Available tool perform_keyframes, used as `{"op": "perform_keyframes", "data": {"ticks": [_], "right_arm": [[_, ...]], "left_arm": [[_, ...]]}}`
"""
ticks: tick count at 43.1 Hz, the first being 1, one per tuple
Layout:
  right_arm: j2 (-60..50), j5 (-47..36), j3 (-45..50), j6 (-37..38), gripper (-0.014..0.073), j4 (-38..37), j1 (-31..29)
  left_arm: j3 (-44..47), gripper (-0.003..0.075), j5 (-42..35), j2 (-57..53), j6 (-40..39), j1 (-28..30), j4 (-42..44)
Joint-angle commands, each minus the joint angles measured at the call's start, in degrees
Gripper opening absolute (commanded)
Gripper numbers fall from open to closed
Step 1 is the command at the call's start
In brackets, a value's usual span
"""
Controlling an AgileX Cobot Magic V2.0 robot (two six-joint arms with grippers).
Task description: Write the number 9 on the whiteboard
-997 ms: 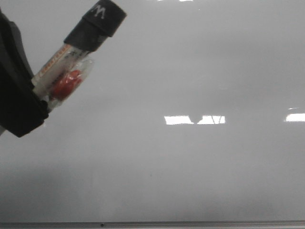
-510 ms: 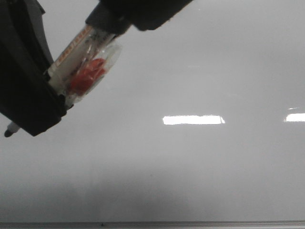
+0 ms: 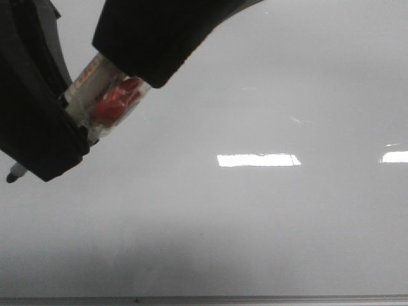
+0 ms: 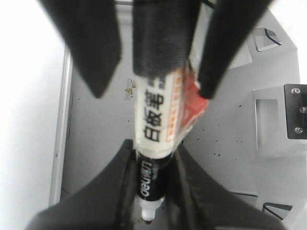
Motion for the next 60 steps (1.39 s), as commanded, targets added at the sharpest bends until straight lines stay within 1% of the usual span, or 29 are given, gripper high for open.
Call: {"op": "perform_keyframes", "data": {"ticks": [1,5,7,10,12,13,14,15,19,21,23,27,30,31,35,40,44,51,55,60], "right_arm": [[-1.59,-0.88,-1.91,-0.85,0.0128,3.01,0.06],[-1.59,-0.83,-1.91,-0.85,0.0002,3.01,0.06],[-1.59,-0.76,-1.91,-0.85,-0.0069,3.01,0.06],[-1.59,-0.76,-1.91,-0.85,-0.0065,3.01,0.06],[-1.59,-0.82,-1.91,-0.85,-0.007,3.01,0.06],[-1.59,-0.91,-1.91,-0.85,-0.0071,3.01,0.06],[-1.59,-0.9,-1.91,-0.85,-0.0071,3.01,0.06],[-1.59,-0.97,-1.91,-0.85,-0.0071,3.01,0.06],[-1.59,-1.07,-1.91,-1.06,-0.0071,2.64,-0.04],[-1.77,-0.47,-1.73,-1.06,-0.0071,2.59,-0.4],[-2.11,0.35,-1.53,-1.06,-0.0071,2.53,-0.88],[-3.68,0.51,-0.1,-1.06,-0.0071,2.53,-2.75],[-5.34,-0.97,1.75,-1.11,-0.0071,2.53,-4.66],[-6.11,-1.81,2.67,-1.11,-0.0071,2.53,-5.65],[-8.09,-3.96,5.6,-1.11,-0.0071,2.58,-9.21],[-8.5,-7.42,7.24,-1.05,-0.0071,3.34,-13.35],[-8.06,-12.44,7.61,-1.05,-0.0071,5.07,-15.3],[-4.49,-23.89,6.84,-1.05,-0.0071,9.33,-16.0],[-1.03,-28.1,5.07,-1.05,-0.0071,9.39,-16.0],[2.82,-33.54,3.26,-1.05,-0.0071,9.39,-16.0]], "left_arm": [[-1.8,-0.0018,-1.09,-1.25,0.0,-0.49,-2.5],[-1.8,-0.0016,-2.52,-1.25,-0.25,-0.49,-2.48],[-1.8,0.0,-3.51,-1.25,-0.68,-0.49,-2.38],[-1.8,0.0078,-4.78,-1.25,-0.66,-0.49,-2.38],[-1.8,0.0162,-5.49,-1.25,-1.39,-0.49,-2.38],[-1.8,0.0233,-6.08,-1.25,-2.07,-0.49,-2.38],[-1.8,0.0272,-6.6,-1.25,-2.62,-0.49,-2.38],[-1.8,0.0356,-7.11,-1.25,-3.63,-0.49,-2.38],[-1.8,0.06,-9.54,-1.25,-6.4,-0.35,-2.38],[-1.8,0.067,-9.55,-1.25,-8.49,-0.36,-2.12],[-1.8,0.0704,-9.42,-1.37,-10.59,-0.36,-1.04],[-1.64,0.0675,-7.64,-2.21,-14.54,0.58,2.14],[-0.29,0.0639,-7.11,-3.95,-15.41,2.28,1.96],[0.68,0.0626,-7.11,-5.56,-15.48,3.67,1.51],[5.0,0.056,-9.76,-10.53,-15.48,7.93,-1.14],[12.05,0.0446,-14.41,-19.62,-15.48,13.03,-5.13],[17.75,0.0303,-17.95,-25.71,-15.36,15.57,-7.44],[24.22,-0.0012,-21.93,-37.2,-15.36,16.83,-8.01],[25.19,-0.0019,-23.37,-40.72,-15.36,16.83,-8.01],[25.19,-0.0019,-23.59,-42.42,-15.36,16.83,-8.01]]}}
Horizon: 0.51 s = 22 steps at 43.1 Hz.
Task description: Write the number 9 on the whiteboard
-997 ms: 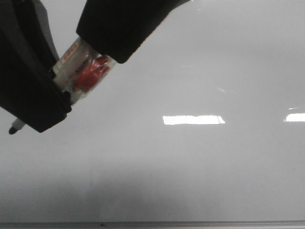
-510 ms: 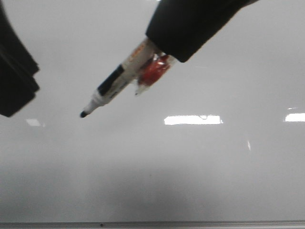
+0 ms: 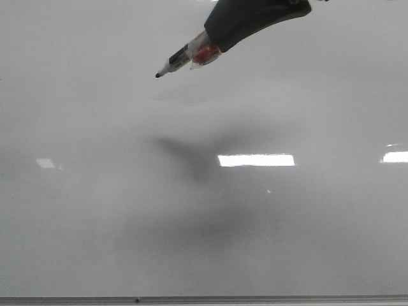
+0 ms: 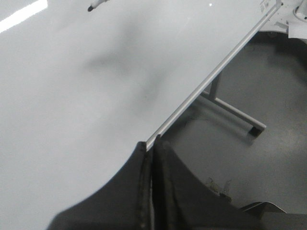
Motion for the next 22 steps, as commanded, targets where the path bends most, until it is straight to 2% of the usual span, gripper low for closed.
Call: {"op": "perform_keyframes", "data": {"ticks": [1,11,22], "right_arm": [[0.85,-6.48,-3.06,-0.51,-0.0071,2.19,-0.33],[7.68,-10.17,-6.98,-0.51,-0.0071,2.19,-0.33],[15.01,-6.61,-11.38,-0.56,-0.0071,2.19,-0.15]], "left_arm": [[-1.57,-0.0019,-3.83,-0.51,-0.47,0.22,-2.47],[-1.57,-0.0019,-3.83,-0.51,-0.47,0.22,-2.47],[-1.57,-0.0019,-3.83,-0.51,-0.47,0.22,-2.47]]}}
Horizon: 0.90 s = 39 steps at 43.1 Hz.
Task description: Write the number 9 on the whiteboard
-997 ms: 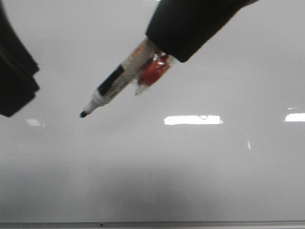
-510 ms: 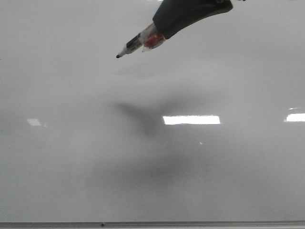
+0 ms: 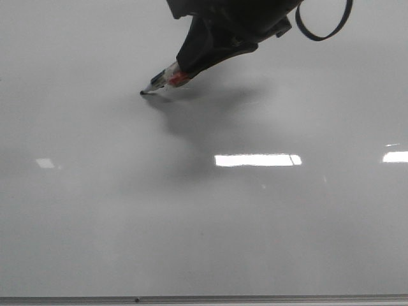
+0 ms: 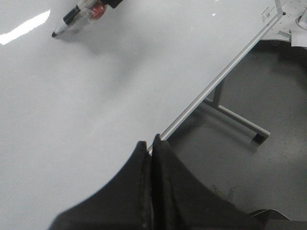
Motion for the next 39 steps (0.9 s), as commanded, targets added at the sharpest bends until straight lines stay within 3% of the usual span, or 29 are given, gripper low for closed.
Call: {"op": "perform_keyframes", "data": {"ticks": [1,20,39], "right_arm": [[0.61,-2.48,-2.27,-0.45,-0.0071,0.04,-0.48],[-6.13,1.35,-0.9,-0.45,-0.0069,-2.07,-8.2],[4.76,7.61,0.17,-2.27,-0.0069,-2.07,-4.48]], "left_arm": [[-1.6,-0.0019,-3.34,0.21,-0.47,0.19,-2.41],[-1.6,-0.0019,-3.34,0.21,-0.47,0.19,-2.41],[-1.6,-0.0019,-3.43,0.21,-0.47,0.19,-2.41]]}}
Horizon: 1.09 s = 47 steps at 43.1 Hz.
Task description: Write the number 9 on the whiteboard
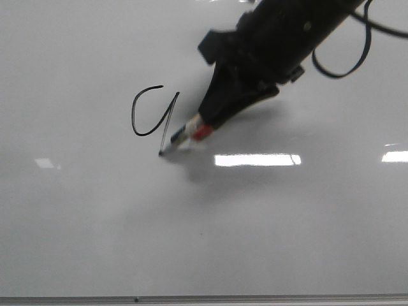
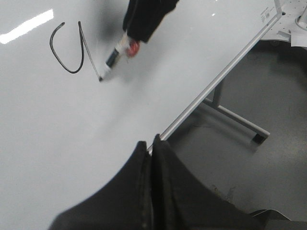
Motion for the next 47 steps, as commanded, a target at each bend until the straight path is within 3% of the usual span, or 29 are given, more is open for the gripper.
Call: {"op": "perform_keyframes", "data": {"ticks": [1,7,14,17,21,25,27,38,47], "right_arm": [[0.16,-5.2,-1.21,-0.81,-0.0069,-0.2,-0.2],[-4.21,0.85,-1.42,-2.53,-0.0069,0.17,-0.09],[-15.2,15.23,-2.82,-11.2,-0.0069,0.22,0.8],[-18.84,18.28,-3.63,-16.01,-0.0069,-1.01,1.61],[-22.34,19.0,-4.19,-21.51,-0.0069,-4.97,5.15],[-23.61,18.44,-4.19,-21.83,-0.0069,-8.82,9.42],[-23.61,18.15,-4.19,-21.83,-0.0069,-9.94,11.65],[-23.55,13.42,-4.19,-21.83,-0.0069,-10.21,21.25],[-23.62,13.54,-4.19,-21.83,-0.0069,-7.87,23.04]], "left_arm": [[-1.6,-0.0019,-3.4,0.21,-0.47,0.19,-2.41],[-1.6,-0.0019,-3.4,0.21,-0.47,0.19,-2.41],[-1.72,-0.0016,-1.78,0.48,-0.47,0.19,-2.41],[-2.59,0.0023,0.41,2.03,0.04,0.19,-0.92],[-5.46,0.0194,3.12,6.95,3.17,0.19,0.61],[-9.54,0.0442,4.59,12.57,5.82,-0.6,0.36],[-11.62,0.0514,5.17,15.2,7.15,-2.34,0.35],[-17.55,0.0405,4.64,24.76,7.23,-17.05,5.1],[-17.92,0.0318,2.19,25.35,6.7,-18.45,4.57]]}}
